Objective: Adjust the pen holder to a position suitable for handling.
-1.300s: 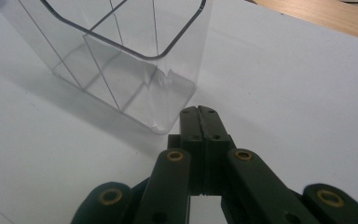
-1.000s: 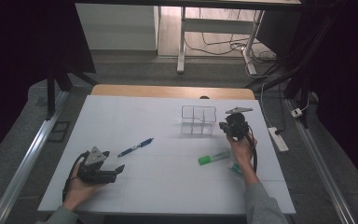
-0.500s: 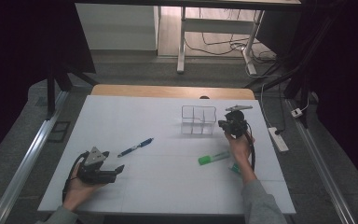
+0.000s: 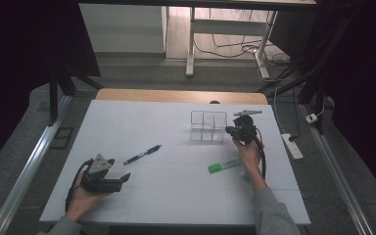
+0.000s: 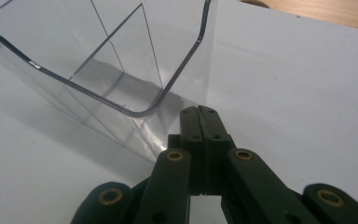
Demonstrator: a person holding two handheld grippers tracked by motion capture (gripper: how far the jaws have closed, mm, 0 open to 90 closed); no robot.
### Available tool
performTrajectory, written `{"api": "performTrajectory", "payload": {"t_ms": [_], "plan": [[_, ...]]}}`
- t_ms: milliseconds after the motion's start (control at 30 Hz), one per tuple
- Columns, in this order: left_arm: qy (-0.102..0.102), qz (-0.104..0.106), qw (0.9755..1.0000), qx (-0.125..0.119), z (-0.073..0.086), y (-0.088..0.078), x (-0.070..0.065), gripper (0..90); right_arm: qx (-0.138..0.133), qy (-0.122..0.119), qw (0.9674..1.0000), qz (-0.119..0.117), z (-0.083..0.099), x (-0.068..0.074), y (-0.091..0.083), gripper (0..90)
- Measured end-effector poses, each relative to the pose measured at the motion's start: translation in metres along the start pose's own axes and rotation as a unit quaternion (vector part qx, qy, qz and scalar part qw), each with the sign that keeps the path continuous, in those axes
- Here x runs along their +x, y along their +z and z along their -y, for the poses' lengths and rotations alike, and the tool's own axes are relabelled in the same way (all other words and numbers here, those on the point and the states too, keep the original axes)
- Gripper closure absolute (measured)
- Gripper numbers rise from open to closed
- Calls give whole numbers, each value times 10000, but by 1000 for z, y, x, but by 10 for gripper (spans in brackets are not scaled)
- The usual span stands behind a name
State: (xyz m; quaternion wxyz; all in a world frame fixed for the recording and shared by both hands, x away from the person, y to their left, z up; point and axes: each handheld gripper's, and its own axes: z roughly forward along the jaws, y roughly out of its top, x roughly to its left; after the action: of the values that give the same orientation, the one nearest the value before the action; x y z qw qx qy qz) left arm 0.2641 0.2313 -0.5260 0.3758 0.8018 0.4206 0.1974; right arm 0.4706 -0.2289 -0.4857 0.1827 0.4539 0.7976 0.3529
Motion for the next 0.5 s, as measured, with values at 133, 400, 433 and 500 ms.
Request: {"api": "performTrajectory", "payload": {"t_ms": [133,400,433,500], "plan": [[8,3,10000,5,0,0,0,191,9,2,10000,37,0,1,0,897],[-10,-3,10000,10,1,1,1,191,-4,7,10000,26,-2,5,3,897],[-9,-4,10000,10,1,1,1,191,15,-18,10000,40,-2,6,3,897],[-7,-9,10000,11,1,0,1,191,0,-26,10000,29,-3,9,5,897]]}}
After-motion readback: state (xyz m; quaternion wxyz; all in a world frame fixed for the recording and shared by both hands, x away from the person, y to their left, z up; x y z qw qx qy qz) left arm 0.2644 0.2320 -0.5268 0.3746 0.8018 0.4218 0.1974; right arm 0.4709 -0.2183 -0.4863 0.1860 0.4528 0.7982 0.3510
